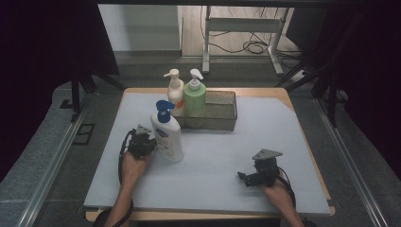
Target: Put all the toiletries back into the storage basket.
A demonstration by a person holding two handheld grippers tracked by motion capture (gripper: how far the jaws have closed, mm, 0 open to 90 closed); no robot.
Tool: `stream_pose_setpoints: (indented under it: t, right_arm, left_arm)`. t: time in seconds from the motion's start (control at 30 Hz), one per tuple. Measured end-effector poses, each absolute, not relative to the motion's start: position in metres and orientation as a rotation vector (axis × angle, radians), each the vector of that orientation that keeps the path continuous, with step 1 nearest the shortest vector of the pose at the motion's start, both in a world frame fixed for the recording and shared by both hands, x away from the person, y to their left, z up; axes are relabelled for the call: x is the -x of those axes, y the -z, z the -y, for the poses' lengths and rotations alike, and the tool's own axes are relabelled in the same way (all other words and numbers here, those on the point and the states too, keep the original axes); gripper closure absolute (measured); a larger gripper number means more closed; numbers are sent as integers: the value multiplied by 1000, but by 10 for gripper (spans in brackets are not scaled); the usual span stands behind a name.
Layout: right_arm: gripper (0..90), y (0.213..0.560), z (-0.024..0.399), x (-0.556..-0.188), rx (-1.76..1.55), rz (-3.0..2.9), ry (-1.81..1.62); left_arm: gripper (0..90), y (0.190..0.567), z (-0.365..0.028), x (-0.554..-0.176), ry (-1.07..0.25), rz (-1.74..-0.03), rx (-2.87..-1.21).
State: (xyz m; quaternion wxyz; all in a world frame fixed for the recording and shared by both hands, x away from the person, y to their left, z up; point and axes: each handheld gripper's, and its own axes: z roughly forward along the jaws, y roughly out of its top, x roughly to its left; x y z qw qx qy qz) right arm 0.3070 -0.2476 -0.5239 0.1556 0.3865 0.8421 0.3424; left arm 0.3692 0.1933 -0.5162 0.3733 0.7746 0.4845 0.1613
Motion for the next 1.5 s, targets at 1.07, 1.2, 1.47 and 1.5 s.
stream_pose_setpoints:
  t: [1.07,1.2,1.47,1.5]
  right_arm:
    - [0,524,248,-307,-1108,-2412,-981]
    - [0,524,248,-307,-1108,-2412,-981]
    - [0,524,248,-307,-1110,-2413,-981]
    - [0,524,248,-307,-1110,-2413,-981]
  left_arm:
    - [893,514,-156,-355,-367,-1133,-2060]
    - [893,513,-152,-354,-363,-1129,-2067]
    - [893,513,-142,-350,-358,-1094,-2093]
    - [893,512,-140,-350,-360,-1089,-2098]
